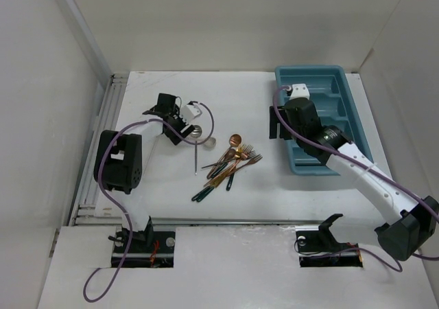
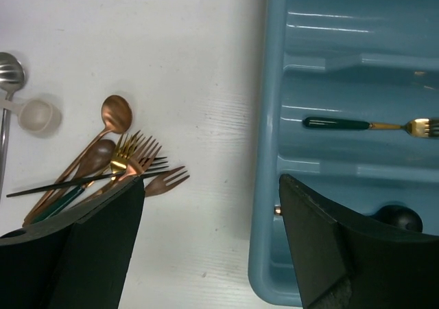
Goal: Sort the eating utensils into containers
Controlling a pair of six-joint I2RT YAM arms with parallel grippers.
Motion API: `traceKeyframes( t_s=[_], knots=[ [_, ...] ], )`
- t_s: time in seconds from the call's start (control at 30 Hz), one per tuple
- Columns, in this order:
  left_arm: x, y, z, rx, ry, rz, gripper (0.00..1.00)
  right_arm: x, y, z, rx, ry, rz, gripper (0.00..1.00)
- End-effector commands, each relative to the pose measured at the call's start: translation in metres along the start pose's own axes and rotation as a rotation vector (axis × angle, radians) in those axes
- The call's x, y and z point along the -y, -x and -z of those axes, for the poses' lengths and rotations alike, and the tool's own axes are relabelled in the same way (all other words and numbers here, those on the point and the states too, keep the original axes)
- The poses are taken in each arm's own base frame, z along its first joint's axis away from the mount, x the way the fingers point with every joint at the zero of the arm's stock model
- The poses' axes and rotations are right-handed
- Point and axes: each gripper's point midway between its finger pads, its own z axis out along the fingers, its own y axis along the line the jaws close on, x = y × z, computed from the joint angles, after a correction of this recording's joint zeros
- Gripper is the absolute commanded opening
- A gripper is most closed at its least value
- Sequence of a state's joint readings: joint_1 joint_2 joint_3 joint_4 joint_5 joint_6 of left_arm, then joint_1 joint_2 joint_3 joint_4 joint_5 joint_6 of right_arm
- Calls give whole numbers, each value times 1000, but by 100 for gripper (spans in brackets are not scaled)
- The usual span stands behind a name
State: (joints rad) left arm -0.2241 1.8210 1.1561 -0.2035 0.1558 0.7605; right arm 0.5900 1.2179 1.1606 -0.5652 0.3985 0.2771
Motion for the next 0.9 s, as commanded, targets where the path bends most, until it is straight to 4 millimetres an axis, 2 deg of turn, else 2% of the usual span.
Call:
traceKeyframes(
  t_s=[0.0, 0.07, 0.13, 0.2, 0.37, 0.4, 0.43, 0.53, 0.57, 0.6, 0.73, 0.8, 0.87],
  knots=[
    [-7, 14, -2, 53, -38, -185, 72, 1, 12, 10, 46, -14, -25, 84],
    [12, 9, -10, 36, -112, -257, 74, 1, 12, 10, 46, -14, -25, 84],
    [28, 16, -9, 60, -192, -290, 74, 3, 17, 12, 59, -20, -11, 84],
    [49, 4, -8, 30, -284, -314, 72, 5, 19, 11, 56, -30, 4, 84],
    [73, -9, -4, 17, -396, -317, 66, 9, 21, 13, 61, -52, 15, 84],
    [74, -12, -7, 9, -405, -314, 61, 9, 23, 15, 61, -52, 15, 82],
    [76, -11, -8, 8, -420, -300, 47, 9, 21, 12, 53, -54, 28, 82],
    [77, -8, -9, -1, -435, -265, 24, 10, 28, 16, 66, -60, 23, 79],
    [79, -10, -10, -13, -446, -252, 9, 10, 28, 16, 66, -61, 32, 78],
    [76, -7, -10, -8, -439, -245, 1, 12, 26, 13, 61, -73, 36, 78],
    [85, -14, 4, -35, -456, -200, 0, 16, 37, 14, 96, -97, 50, 75],
    [75, -8, 27, -14, -413, -146, 0, 17, 38, 12, 106, -105, 58, 74],
    [71, 7, 47, 31, -385, -110, 0, 17, 42, 12, 124, -109, 49, 72]
  ],
)
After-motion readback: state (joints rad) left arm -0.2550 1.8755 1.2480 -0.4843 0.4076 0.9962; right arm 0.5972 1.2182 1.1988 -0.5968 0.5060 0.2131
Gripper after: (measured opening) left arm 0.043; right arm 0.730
